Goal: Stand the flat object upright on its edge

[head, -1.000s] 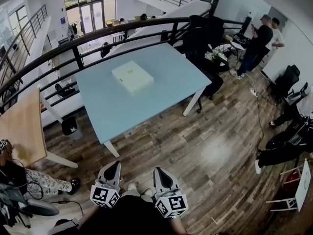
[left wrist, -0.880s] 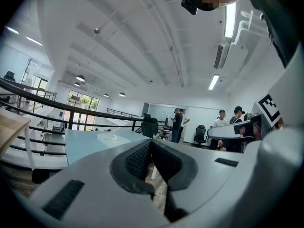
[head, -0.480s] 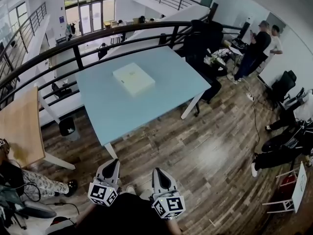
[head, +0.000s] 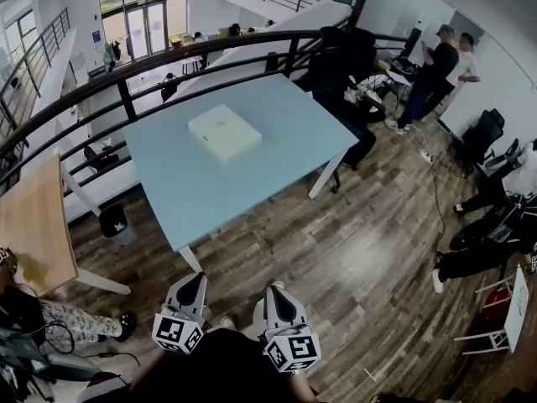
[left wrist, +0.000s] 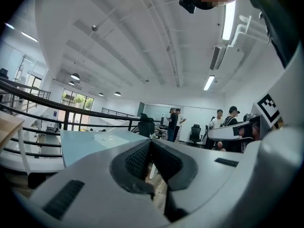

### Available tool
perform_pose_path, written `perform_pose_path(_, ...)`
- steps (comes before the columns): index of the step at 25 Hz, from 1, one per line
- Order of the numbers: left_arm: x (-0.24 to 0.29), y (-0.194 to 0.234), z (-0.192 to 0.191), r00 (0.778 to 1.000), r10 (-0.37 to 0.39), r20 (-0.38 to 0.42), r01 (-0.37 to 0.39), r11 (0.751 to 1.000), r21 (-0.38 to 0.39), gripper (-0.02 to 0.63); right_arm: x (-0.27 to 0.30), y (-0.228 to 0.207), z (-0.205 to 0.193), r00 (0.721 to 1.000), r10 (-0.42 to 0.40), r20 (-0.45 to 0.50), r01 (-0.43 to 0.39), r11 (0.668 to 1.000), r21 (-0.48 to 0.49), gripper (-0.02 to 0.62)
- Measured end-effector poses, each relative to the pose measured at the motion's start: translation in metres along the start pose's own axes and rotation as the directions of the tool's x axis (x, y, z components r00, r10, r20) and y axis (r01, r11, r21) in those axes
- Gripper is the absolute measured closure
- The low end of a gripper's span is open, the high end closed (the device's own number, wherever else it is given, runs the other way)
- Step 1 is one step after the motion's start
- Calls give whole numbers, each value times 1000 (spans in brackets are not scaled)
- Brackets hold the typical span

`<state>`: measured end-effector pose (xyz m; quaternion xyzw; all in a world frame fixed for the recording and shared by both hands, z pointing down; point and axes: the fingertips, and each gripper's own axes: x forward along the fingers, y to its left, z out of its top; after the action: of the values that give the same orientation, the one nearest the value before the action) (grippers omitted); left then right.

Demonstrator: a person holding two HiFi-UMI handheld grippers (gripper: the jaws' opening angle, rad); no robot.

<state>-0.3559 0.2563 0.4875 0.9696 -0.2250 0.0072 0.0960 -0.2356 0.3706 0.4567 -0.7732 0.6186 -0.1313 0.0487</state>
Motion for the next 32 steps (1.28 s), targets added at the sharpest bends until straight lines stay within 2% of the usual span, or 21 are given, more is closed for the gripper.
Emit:
perform_pose_path(8, 25, 3, 6, 1000, 0, 9, -1, 1000, 3, 603, 16, -16, 8, 1000, 12, 22, -12, 1000, 17, 588)
perform_pose_path(19, 75, -7, -5, 999, -34, -20, 34, 999, 12, 603, 33, -61, 9, 999, -43, -6, 44, 998, 38, 588)
perform_pose_path(32, 142, 3, -11, 999, 9, -50, -8, 1000, 20, 603, 88, -115, 22, 1000, -13, -29, 15, 998, 54, 588)
